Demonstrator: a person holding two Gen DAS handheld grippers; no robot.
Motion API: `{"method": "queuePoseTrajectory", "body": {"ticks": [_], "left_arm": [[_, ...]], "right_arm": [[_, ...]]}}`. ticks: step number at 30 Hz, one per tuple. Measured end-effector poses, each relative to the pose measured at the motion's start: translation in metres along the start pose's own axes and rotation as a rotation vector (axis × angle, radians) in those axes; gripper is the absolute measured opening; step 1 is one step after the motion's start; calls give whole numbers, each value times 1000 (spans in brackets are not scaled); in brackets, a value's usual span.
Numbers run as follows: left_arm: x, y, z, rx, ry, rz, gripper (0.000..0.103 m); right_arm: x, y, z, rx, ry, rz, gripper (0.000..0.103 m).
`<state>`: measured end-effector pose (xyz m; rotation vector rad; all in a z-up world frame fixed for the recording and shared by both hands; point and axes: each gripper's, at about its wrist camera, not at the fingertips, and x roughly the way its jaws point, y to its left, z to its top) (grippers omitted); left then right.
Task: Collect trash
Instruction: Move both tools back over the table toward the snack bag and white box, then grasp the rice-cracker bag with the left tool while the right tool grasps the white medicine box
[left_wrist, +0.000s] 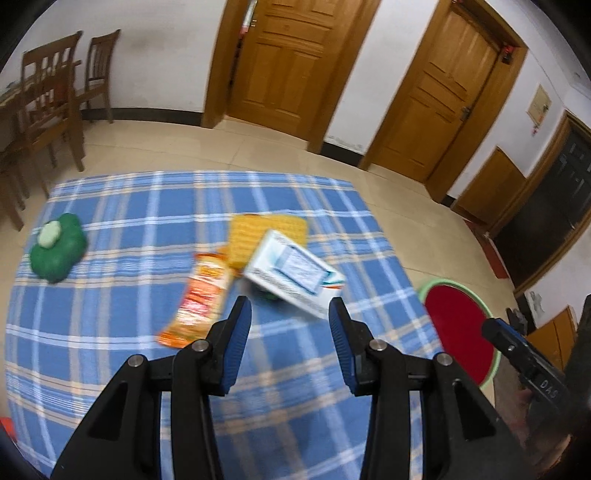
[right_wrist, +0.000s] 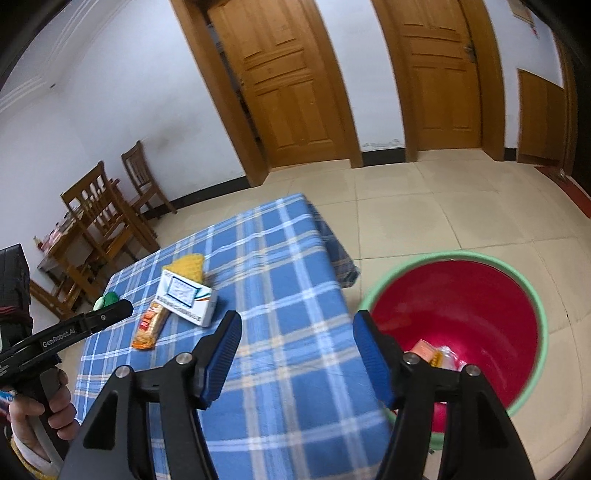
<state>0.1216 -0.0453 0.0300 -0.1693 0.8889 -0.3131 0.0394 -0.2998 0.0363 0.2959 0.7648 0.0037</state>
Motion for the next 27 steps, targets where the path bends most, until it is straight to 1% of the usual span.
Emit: {"method": "queuePoseTrajectory", "body": {"ticks": [1,3,5,14,22,27], "left_arm": [[0,6,1,-7,-1,11,44],[2,19,2,-20,-2,34,50],[6,31,3,-35,-3,59,53],[30,66,1,-73,42,108,55],[57,65,-3,-41,97,113,57],[70,63,-5,-13,113,126,57]], "right_arm": [[5,6,2,-11,6,7,66],[12,16,4,-27,18,16,68],[22,27,7,-48,33,26,68],[54,61,14,-120,80,51,69],[76,74,14,-160,121,65,70],[86,78,13,-172,144,68,70]]}}
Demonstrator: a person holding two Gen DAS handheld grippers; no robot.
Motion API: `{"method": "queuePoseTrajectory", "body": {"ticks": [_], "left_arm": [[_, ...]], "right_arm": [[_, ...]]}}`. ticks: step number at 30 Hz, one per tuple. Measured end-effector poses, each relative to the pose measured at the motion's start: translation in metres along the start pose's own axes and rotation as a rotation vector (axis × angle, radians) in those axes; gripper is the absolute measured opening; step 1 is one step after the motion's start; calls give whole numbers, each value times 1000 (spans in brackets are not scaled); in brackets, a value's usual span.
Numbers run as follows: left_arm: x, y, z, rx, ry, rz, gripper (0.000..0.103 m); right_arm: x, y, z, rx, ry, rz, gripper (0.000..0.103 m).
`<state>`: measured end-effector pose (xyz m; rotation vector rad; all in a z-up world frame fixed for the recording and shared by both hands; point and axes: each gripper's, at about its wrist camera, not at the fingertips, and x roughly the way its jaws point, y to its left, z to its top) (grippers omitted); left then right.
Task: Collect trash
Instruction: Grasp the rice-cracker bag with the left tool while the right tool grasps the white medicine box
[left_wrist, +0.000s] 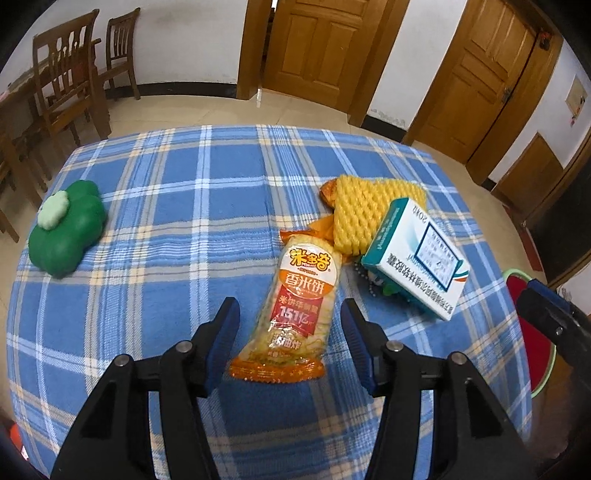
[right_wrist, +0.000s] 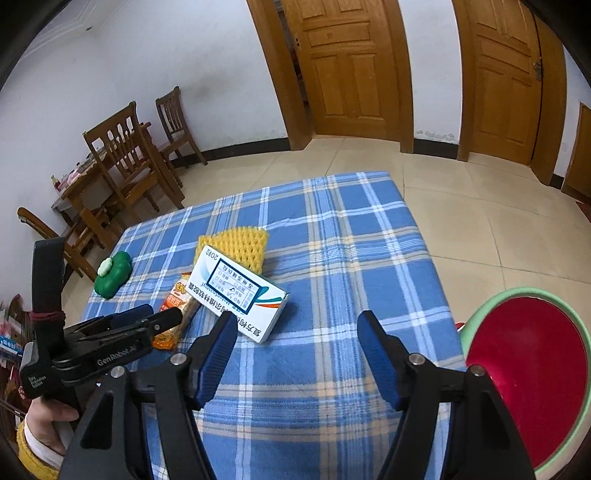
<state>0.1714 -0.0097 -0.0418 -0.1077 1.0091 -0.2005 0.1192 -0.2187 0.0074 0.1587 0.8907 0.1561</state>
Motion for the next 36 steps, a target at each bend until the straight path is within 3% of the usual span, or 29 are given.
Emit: {"method": "queuePoseTrajectory", "body": {"ticks": [5,8,17,20,31,33,35,36], "left_arm": [[10,0,0,0,13,9,57],[8,0,-1,8,-2,-1,46],[-16,32,-10,-96,-52,0,44],[-27,44,-15,-142,-73,7,44],[-45,66,-29,-210,-101,-6,44],[-47,66,-30,-214,-101,-6,44],[-47,67,-31,-217,-102,-7,44],[-47,67,-31,-218,-103,-7,44]], "right_arm": [[8,6,2,-24,15,13,73],[13,13,3,-46,25,23,73],[32,32,7,-113,63,79,82],[39,40,7,-151,67,69,90],[76,54,6,-212,119,18,90],[80,54,4,-204,129,12,84],[86,52,3,-192,149,25,69],[86,52,1,-189,152,25,67]]}}
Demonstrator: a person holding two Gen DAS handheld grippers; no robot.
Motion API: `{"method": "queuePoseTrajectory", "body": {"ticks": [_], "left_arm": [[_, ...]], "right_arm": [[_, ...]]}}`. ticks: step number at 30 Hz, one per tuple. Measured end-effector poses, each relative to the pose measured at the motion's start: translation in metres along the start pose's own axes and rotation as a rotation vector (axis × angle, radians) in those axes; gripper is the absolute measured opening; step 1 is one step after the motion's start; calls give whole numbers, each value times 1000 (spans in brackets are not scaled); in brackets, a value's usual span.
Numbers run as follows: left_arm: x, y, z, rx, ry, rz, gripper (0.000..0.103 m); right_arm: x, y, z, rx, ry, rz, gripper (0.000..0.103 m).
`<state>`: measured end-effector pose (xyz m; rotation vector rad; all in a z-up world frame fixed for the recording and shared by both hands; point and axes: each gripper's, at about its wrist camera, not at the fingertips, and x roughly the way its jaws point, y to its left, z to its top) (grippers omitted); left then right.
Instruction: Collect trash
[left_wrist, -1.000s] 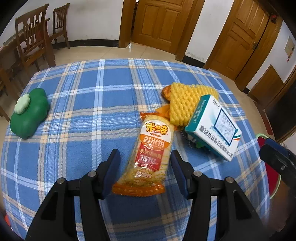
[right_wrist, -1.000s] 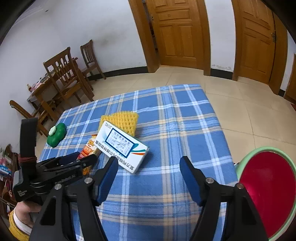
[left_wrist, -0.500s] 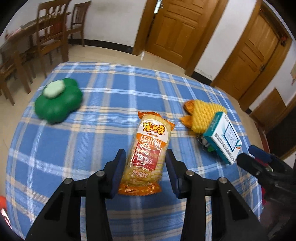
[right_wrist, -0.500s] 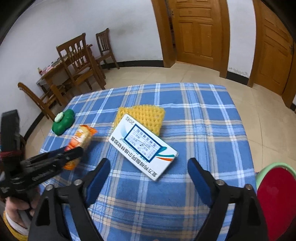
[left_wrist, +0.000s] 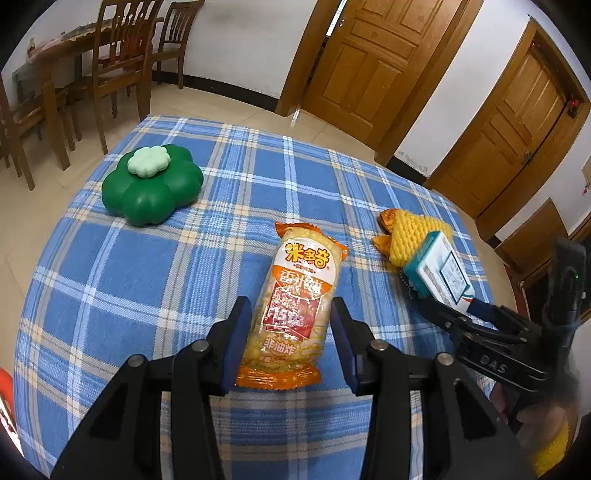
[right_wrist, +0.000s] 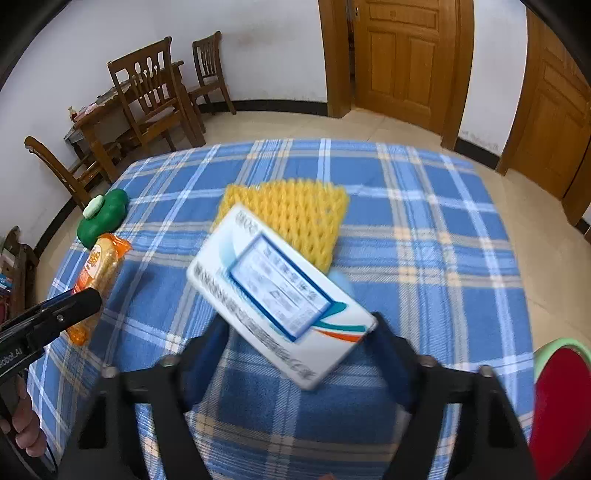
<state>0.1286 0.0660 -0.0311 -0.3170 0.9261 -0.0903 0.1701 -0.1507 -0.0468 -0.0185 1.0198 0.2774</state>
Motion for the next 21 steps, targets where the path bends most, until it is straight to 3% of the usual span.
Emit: {"method": "queuePoseTrajectory", "body": {"ticks": [6,10,13,21], "left_arm": [[0,1,-1,-6,1,-3,44],[0,0,-1,-4,3,-6,44],[0,-1,-2,-5,4,-9,44],[-5,2,0,-22,-12,-5,44]], "right_arm": [[-4,-1,-5,-10,-9,9,45],[-9,-5,-7,-2,-21,20,22],[-11,-8,-9,11,-22,36,14],[-31,-2,-6,-14,-51,78,15]]}}
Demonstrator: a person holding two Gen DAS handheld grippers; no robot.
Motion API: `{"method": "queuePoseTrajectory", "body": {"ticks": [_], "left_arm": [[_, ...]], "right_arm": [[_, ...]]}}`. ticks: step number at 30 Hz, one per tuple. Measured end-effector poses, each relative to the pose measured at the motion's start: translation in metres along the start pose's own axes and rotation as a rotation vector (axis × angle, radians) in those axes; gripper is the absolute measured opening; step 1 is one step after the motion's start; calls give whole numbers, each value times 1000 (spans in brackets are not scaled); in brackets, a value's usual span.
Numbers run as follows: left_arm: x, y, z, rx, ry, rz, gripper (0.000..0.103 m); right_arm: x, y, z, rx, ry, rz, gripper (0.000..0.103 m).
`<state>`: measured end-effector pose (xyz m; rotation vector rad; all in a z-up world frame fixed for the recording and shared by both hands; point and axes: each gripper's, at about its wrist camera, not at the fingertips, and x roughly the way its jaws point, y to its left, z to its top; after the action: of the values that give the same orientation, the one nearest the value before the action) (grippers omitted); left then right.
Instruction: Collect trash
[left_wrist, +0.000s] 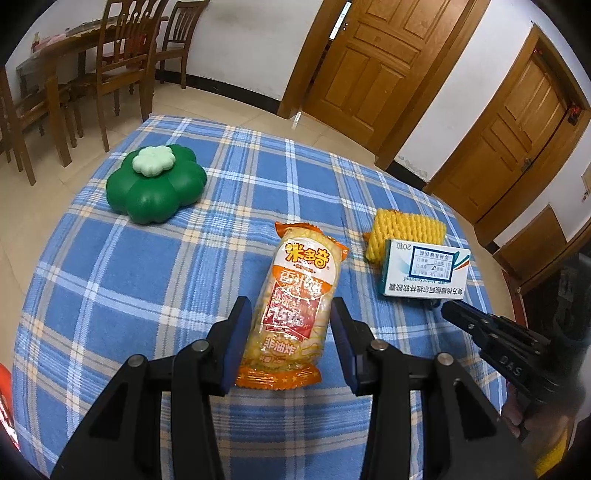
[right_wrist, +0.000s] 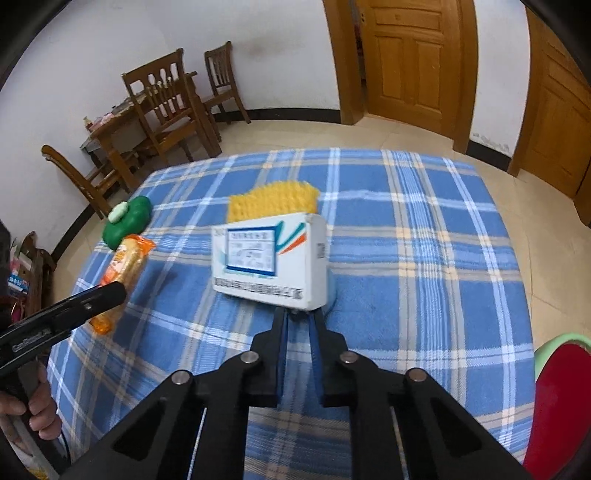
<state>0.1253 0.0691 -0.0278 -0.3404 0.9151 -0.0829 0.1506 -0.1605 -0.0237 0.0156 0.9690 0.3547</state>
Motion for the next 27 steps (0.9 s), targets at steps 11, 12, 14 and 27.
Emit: {"method": "queuePoseTrajectory", "body": {"ticks": [11,12,14,27], "left_arm": [[-6,18,4,-52,-18,13,44],[-7,18,4,-52,-20,14,44],[-7,20,4,-53,-22,15,44],[-3,24,2,-61,-13,6,44]], "right_arm": [[3,21,14,-45,-33,19,74],[5,21,15,-42,-33,20,74],[10,20,20,-20,-35,6,87],[37,26,32,3,-23,-30,59]]}}
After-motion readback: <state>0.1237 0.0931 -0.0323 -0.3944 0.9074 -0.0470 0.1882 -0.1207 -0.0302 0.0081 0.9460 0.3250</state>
